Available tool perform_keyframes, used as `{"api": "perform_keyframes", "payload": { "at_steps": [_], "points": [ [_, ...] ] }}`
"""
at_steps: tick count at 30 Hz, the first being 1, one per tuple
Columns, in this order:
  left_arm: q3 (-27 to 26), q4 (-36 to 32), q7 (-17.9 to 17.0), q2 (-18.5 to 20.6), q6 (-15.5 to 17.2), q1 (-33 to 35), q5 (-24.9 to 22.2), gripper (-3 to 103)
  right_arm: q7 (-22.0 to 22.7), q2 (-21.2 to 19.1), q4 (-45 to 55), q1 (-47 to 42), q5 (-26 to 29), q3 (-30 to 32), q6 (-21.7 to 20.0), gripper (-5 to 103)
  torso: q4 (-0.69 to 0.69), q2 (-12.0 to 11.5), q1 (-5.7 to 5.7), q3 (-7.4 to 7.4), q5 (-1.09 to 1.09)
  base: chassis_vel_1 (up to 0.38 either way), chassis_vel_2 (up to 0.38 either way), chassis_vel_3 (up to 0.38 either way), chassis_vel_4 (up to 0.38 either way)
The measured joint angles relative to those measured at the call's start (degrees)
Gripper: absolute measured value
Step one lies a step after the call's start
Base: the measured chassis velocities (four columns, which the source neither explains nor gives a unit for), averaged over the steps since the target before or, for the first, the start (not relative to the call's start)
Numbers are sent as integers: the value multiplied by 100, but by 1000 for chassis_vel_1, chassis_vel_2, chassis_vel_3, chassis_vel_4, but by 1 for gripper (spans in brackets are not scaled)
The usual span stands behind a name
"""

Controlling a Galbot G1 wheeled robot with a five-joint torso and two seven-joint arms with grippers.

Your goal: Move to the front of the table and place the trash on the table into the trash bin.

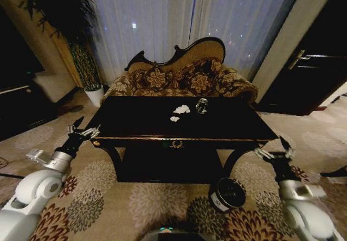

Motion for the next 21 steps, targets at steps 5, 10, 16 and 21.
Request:
{"api": "perform_keyframes", "payload": {
  "at_steps": [5,10,16,21],
  "points": [
    [1,2,1,0,2,0,-1,100,7,-425,-37,304,87,-237,-218,100,0,0,0,0,-1,0,0,0,0],
    [3,2,1,1,4,0,-2,100,-13,-929,-195,684,241,-545,-354,100,-2,0,0,0,0,0,0,0,0],
    [4,3,1,2,6,-1,-4,100,-242,-1655,-649,1244,545,-1062,-524,100,0,-1,1,0,-1,0,0,0,0],
    [5,3,2,1,7,0,-6,100,-488,-2158,-1042,1675,907,-1389,-596,100,-1,0,0,0,-1,0,0,0,0]
  ]
}}
